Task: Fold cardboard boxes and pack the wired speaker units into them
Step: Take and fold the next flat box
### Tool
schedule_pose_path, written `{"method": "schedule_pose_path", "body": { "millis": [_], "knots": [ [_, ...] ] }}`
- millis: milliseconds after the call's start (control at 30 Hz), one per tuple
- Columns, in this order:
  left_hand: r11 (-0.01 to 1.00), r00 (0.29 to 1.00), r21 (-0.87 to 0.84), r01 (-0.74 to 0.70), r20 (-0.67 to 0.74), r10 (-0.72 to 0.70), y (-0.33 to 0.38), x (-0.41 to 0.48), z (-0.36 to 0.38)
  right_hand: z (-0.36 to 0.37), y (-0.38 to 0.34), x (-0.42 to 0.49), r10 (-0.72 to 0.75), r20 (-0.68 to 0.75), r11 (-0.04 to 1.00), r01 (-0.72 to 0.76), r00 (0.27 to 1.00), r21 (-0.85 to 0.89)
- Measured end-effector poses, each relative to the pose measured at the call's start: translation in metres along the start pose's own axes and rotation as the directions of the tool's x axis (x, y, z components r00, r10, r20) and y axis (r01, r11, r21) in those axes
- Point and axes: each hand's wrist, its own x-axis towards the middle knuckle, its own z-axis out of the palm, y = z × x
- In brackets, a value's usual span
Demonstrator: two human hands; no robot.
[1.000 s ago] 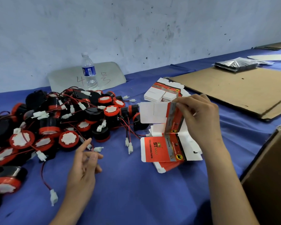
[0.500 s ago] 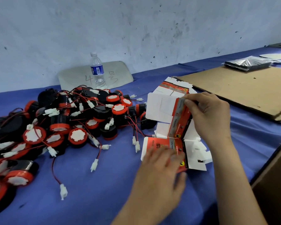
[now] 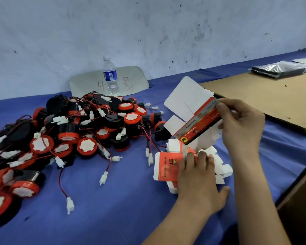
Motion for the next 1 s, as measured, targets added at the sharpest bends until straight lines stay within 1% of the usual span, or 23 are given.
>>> {"method": "schedule_pose_path", "body": {
  "millis": [133, 267, 333, 433, 500, 567, 633, 733, 833, 867, 933, 1000],
  "knots": [
    [1.000, 1.000, 0.007, -0.020, 0.012, 0.020, 0.005, 0.004, 0.005, -0.008, -0.002, 0.001, 0.023, -0.002, 1.000, -0.023, 1.000, 0.002],
    [0.999, 1.000, -0.032, -0.016, -0.024, 0.015, 0.003, 0.000, 0.014, -0.016, -0.007, -0.001, -0.028, 0.007, 0.999, 0.029, 1.000, -0.039],
    [0.999, 0.999, -0.034, -0.015, -0.029, 0.014, 0.002, -0.002, 0.017, -0.019, -0.008, -0.001, -0.062, 0.001, 0.990, 0.062, 0.998, -0.130],
    [0.999, 1.000, -0.042, -0.008, -0.024, 0.007, 0.001, -0.001, 0.018, -0.026, -0.009, 0.000, -0.128, -0.002, 0.945, 0.122, 0.992, -0.304],
    [0.999, 0.999, -0.050, -0.004, -0.032, 0.002, 0.000, 0.001, 0.018, -0.031, -0.011, 0.001, -0.169, 0.044, 0.891, 0.172, 0.985, -0.420],
    [0.999, 0.999, -0.051, -0.005, -0.053, 0.002, -0.002, 0.002, 0.017, -0.035, -0.012, 0.000, -0.160, 0.082, 0.835, 0.179, 0.984, -0.521],
    [0.999, 0.999, -0.037, 0.006, -0.041, -0.008, -0.003, 0.005, 0.018, -0.039, -0.013, 0.000, -0.107, 0.094, 0.800, 0.142, 0.990, -0.582],
    [0.998, 0.999, -0.052, 0.028, -0.036, -0.030, -0.003, 0.008, 0.019, -0.047, -0.013, 0.003, -0.061, 0.130, 0.800, 0.127, 0.990, -0.586],
    [0.987, 0.996, -0.142, 0.078, -0.021, -0.082, -0.004, 0.010, 0.024, -0.060, -0.009, 0.010, -0.061, 0.127, 0.783, 0.126, 0.990, -0.608],
    [0.981, 0.995, -0.167, 0.093, -0.008, -0.096, -0.005, 0.010, 0.024, -0.065, -0.008, 0.012, -0.062, 0.117, 0.797, 0.120, 0.991, -0.592],
    [0.975, 0.993, -0.191, 0.110, -0.018, -0.116, -0.005, 0.011, 0.021, -0.073, -0.004, 0.015, -0.027, 0.086, 0.880, 0.064, 0.996, -0.470],
    [0.964, 0.991, -0.249, 0.092, -0.073, -0.114, -0.008, 0.012, 0.011, -0.073, -0.001, 0.018, 0.040, 0.060, 0.967, -0.023, 0.997, -0.255]
  ]
}}
